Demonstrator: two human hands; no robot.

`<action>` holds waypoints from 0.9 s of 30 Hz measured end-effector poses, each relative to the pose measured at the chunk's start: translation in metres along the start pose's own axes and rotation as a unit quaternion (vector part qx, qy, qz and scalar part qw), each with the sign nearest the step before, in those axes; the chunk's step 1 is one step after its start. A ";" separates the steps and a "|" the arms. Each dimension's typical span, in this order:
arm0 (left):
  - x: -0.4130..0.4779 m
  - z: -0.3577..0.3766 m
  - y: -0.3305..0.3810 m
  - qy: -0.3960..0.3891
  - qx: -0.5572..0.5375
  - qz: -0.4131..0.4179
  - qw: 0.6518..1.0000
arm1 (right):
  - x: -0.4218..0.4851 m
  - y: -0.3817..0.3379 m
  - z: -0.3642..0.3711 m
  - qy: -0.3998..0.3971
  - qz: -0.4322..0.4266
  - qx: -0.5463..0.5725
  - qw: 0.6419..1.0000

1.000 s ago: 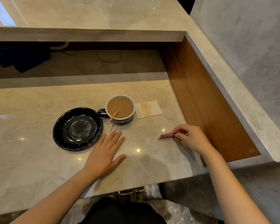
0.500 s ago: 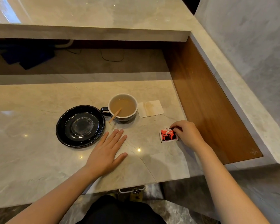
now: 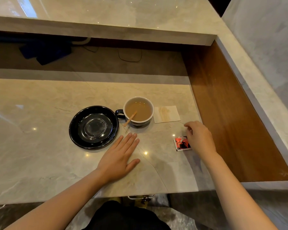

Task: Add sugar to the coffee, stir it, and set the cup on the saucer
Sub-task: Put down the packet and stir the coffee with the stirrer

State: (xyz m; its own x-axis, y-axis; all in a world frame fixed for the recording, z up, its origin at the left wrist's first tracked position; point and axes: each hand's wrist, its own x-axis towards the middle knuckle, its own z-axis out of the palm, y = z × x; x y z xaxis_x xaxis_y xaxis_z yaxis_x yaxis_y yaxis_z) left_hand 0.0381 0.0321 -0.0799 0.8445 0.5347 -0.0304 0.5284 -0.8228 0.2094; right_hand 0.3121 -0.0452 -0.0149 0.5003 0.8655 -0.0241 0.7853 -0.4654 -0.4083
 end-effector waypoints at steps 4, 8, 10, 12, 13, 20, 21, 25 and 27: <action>-0.001 0.001 0.001 0.002 -0.012 0.000 1.000 | 0.010 -0.067 0.005 -0.035 -0.170 0.057 0.983; 0.000 0.002 0.000 0.003 -0.017 0.003 1.000 | 0.022 -0.121 0.017 -0.103 -0.294 0.058 0.948; -0.001 0.004 -0.002 -0.003 -0.017 -0.005 1.000 | 0.026 -0.135 0.021 -0.116 -0.316 0.064 0.940; 0.000 0.006 -0.002 -0.007 -0.018 -0.011 1.000 | 0.031 -0.142 0.025 -0.132 -0.333 0.050 0.932; 0.000 0.007 -0.003 -0.006 -0.019 -0.012 1.000 | 0.033 -0.144 0.026 -0.139 -0.342 0.038 0.929; 0.000 0.007 -0.003 0.005 -0.023 -0.006 1.000 | 0.032 -0.143 0.028 -0.145 -0.367 0.022 0.919; 0.000 0.007 -0.003 0.005 -0.024 -0.004 1.000 | 0.033 -0.141 0.026 -0.129 -0.360 0.035 0.923; -0.001 0.006 -0.004 0.004 -0.023 -0.003 1.000 | 0.039 -0.132 0.012 -0.036 -0.299 0.099 0.949; -0.001 0.005 -0.003 0.004 -0.024 -0.003 1.000 | 0.043 -0.125 0.005 0.012 -0.257 0.128 0.958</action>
State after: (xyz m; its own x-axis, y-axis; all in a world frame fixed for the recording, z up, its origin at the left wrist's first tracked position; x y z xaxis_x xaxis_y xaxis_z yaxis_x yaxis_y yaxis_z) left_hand 0.0359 0.0334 -0.0857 0.8401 0.5418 -0.0238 0.5290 -0.8089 0.2568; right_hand 0.2336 0.0516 0.0302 0.0832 0.9621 0.2595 0.8164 0.0835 -0.5714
